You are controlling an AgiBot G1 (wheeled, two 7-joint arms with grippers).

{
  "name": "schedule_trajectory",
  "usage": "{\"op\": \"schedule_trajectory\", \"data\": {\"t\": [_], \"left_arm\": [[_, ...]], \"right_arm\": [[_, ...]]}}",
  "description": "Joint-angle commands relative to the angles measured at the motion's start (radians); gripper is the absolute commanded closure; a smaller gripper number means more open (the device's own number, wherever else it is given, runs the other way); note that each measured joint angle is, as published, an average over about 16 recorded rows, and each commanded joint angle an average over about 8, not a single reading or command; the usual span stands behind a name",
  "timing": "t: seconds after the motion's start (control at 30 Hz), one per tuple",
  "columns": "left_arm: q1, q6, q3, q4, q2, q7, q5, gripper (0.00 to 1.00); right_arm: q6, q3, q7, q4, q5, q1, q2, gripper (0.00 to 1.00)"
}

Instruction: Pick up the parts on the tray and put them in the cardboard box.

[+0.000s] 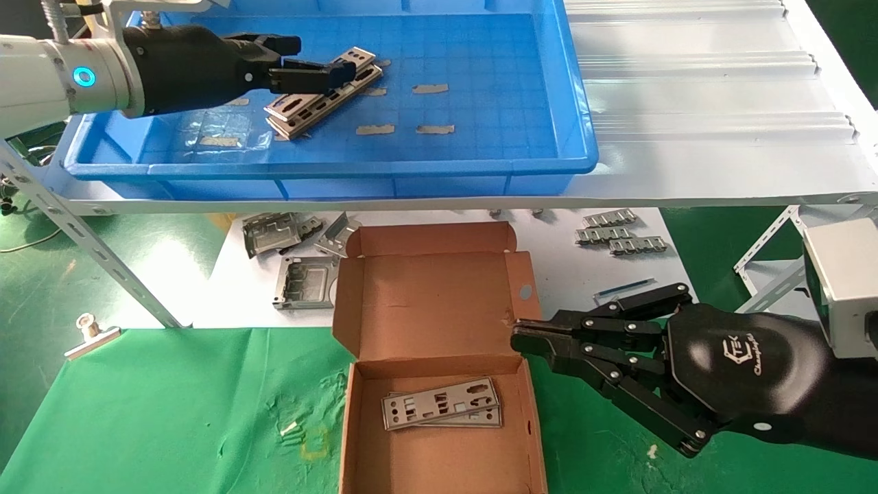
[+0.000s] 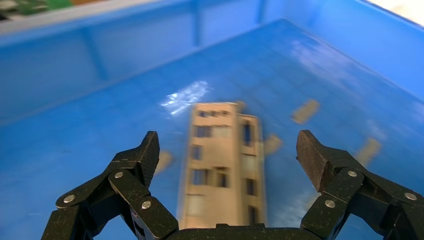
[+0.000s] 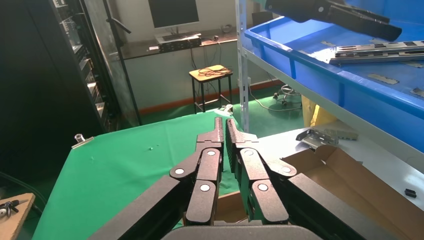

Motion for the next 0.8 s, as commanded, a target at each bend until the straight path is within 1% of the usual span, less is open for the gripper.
{"op": "schedule_trajectory", "data": {"t": [0.03,0.4,0.43,0.47,0.5,0.53,0.67,0.7,0.73,0.77,0.8], "left_arm": [[0.0,0.015,0.0,0.007,0.001,0.002,-0.001,0.0],[0.013,-0.035,-0.006,0.035,0.015,0.01,-0.008,0.0],[0.013,-0.035,-0.006,0.035,0.016,0.01,-0.009,0.01],[0.014,-0.035,-0.007,0.036,0.017,0.01,-0.009,0.05],[0.015,-0.033,-0.007,0.037,0.018,0.01,-0.01,0.11],[0.016,-0.031,-0.008,0.037,0.019,0.01,-0.011,0.19],[0.021,-0.021,-0.011,0.038,0.022,0.01,-0.015,0.69],[0.022,-0.02,-0.011,0.039,0.022,0.01,-0.016,0.8],[0.024,-0.018,-0.012,0.039,0.022,0.011,-0.018,0.89],[0.026,-0.017,-0.014,0.039,0.023,0.012,-0.019,0.96],[0.028,-0.016,-0.015,0.039,0.022,0.013,-0.021,1.0]], "right_arm": [[0.0,0.0,0.0,0.0,0.0,0.0,0.0,0.0],[0.0,0.0,0.0,0.0,0.0,0.0,0.0,0.0],[0.0,0.0,0.0,0.0,0.0,0.0,0.0,0.0],[0.0,0.0,0.0,0.0,0.0,0.0,0.0,0.0],[0.0,0.0,0.0,0.0,0.0,0.0,0.0,0.0],[0.0,0.0,0.0,0.0,0.0,0.0,0.0,0.0],[0.0,0.0,0.0,0.0,0.0,0.0,0.0,0.0],[0.0,0.0,0.0,0.0,0.0,0.0,0.0,0.0],[0.0,0.0,0.0,0.0,0.0,0.0,0.0,0.0],[0.0,0.0,0.0,0.0,0.0,0.0,0.0,0.0],[0.0,0.0,0.0,0.0,0.0,0.0,0.0,0.0]]}}
